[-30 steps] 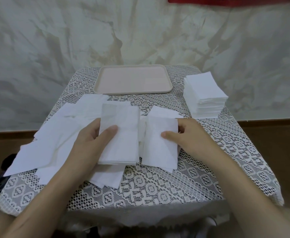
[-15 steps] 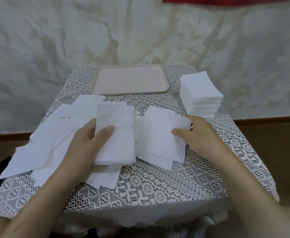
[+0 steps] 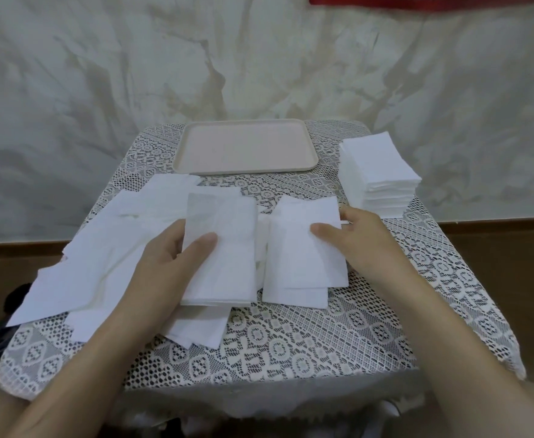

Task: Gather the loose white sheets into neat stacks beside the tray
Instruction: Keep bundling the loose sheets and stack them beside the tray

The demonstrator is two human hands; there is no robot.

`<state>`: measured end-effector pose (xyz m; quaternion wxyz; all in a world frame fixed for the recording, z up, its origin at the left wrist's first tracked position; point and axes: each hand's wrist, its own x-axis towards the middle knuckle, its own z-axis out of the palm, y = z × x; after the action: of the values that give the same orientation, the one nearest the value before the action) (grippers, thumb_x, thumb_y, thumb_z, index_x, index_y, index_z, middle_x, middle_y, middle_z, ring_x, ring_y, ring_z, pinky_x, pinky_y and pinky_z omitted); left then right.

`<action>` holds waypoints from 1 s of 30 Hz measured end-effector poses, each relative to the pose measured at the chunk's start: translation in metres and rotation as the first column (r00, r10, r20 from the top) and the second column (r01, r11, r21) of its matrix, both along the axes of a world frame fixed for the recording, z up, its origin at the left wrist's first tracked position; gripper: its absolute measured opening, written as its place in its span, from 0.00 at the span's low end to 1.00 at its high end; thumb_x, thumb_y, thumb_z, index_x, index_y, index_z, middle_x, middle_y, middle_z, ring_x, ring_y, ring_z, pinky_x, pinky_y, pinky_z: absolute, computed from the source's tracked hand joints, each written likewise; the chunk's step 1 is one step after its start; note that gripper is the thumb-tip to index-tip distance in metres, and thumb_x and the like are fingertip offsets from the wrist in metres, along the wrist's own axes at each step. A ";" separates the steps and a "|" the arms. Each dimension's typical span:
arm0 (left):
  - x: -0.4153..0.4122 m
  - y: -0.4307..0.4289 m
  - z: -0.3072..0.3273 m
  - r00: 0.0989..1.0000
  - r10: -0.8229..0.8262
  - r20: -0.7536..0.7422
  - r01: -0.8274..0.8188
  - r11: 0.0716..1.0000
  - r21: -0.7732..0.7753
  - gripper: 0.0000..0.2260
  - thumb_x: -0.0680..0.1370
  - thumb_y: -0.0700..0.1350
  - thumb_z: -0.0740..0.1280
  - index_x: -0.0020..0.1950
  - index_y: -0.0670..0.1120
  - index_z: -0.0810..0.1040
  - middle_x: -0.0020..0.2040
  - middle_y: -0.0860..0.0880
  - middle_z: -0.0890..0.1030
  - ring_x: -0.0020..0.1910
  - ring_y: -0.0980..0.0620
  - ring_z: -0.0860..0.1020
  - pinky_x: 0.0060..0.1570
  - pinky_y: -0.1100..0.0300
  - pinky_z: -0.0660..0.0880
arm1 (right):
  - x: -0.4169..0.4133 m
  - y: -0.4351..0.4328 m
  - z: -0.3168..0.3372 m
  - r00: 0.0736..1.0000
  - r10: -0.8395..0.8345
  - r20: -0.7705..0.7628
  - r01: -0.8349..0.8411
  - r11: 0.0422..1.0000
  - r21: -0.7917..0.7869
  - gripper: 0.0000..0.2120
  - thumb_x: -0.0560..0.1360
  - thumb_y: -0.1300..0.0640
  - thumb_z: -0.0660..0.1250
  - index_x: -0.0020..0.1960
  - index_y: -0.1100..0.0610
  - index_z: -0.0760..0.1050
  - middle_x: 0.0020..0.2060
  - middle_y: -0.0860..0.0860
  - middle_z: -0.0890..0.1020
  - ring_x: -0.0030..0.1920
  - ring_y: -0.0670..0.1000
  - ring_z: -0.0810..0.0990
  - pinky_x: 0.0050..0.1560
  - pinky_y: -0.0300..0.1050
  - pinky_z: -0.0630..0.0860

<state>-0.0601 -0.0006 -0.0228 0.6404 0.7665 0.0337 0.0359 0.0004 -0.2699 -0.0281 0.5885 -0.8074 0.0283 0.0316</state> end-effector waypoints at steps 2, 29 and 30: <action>0.000 -0.001 0.001 1.000 0.000 0.003 0.000 1.000 0.005 0.08 0.84 0.48 0.66 0.60 0.53 0.83 0.52 0.51 0.88 0.49 0.49 0.87 0.46 0.52 0.81 | -0.004 -0.004 0.001 0.998 0.016 -0.054 -0.016 1.000 0.009 0.08 0.76 0.50 0.74 0.53 0.51 0.83 0.46 0.46 0.88 0.48 0.50 0.87 0.58 0.61 0.81; 0.001 0.001 -0.001 1.000 -0.003 -0.009 0.002 1.000 -0.031 0.09 0.83 0.50 0.67 0.61 0.53 0.84 0.53 0.50 0.88 0.50 0.47 0.87 0.49 0.47 0.81 | -0.009 0.004 0.007 0.999 0.039 0.019 -0.039 0.998 -0.048 0.05 0.77 0.55 0.74 0.51 0.55 0.84 0.46 0.49 0.87 0.49 0.53 0.86 0.56 0.60 0.81; 0.000 0.001 -0.001 1.000 0.000 -0.010 -0.001 0.999 -0.037 0.09 0.83 0.50 0.67 0.61 0.53 0.83 0.53 0.49 0.88 0.51 0.46 0.87 0.49 0.46 0.81 | -0.011 0.003 0.008 0.997 0.073 -0.011 -0.073 0.994 -0.078 0.05 0.77 0.54 0.74 0.50 0.55 0.84 0.45 0.48 0.87 0.48 0.53 0.86 0.55 0.58 0.82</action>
<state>-0.0596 0.0002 -0.0241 0.6541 0.7548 0.0378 0.0315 -0.0102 -0.2664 -0.0201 0.5548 -0.8302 0.0025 0.0555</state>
